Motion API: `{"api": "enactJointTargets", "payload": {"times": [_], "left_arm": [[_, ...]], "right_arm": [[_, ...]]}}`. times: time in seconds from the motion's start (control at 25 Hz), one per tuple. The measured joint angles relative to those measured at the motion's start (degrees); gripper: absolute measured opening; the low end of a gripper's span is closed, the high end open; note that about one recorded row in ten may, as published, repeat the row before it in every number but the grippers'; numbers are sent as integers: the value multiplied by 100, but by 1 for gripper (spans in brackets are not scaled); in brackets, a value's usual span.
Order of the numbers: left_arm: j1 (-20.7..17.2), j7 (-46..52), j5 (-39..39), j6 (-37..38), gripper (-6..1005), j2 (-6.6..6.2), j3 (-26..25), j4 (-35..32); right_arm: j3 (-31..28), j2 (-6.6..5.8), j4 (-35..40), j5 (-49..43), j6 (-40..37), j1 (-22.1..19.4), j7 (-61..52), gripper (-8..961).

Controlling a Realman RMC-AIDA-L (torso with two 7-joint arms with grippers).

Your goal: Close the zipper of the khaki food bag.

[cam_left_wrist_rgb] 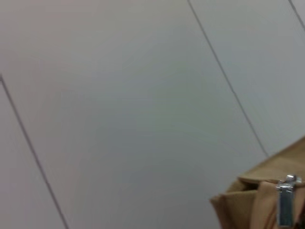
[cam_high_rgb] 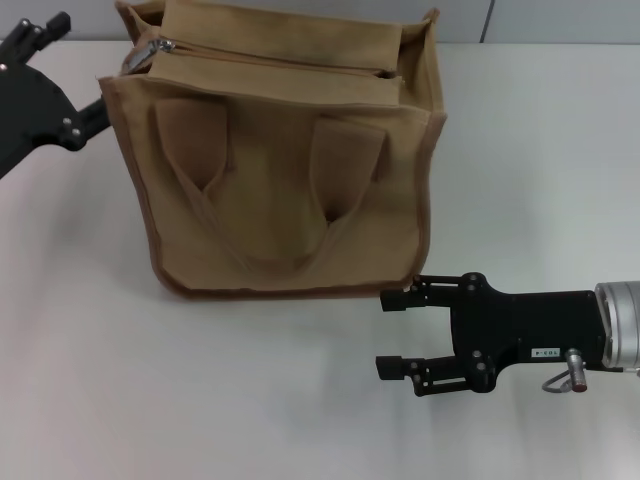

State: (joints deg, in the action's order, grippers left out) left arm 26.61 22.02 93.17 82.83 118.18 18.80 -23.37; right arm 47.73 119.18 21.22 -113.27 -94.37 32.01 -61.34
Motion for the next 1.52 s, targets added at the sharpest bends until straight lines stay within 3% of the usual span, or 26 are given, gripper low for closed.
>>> {"api": "enactJointTargets", "payload": {"times": [0.16, 0.84, 1.24, 1.36, 1.52], "left_arm": [[-4, -440, -451, -23, 832, 22, -5, 204], [-140, -1376, -601, 64, 514, 39, 71, 467], [-147, -1394, -577, 76, 309, 38, 72, 474], [-147, -1395, -574, 76, 87, 38, 72, 474], [-148, -1401, -573, 77, 31, 38, 72, 474]], "right_arm": [[-1, 0, -7, 5, -2, 5, -1, 781], [-53, 9, -22, 16, -2, 39, -1, 780], [-62, 9, -35, 16, -2, 43, -1, 779], [-62, 9, -42, 61, -5, 42, -1, 779], [-62, 10, -91, 295, -73, 42, -1, 778]]}}
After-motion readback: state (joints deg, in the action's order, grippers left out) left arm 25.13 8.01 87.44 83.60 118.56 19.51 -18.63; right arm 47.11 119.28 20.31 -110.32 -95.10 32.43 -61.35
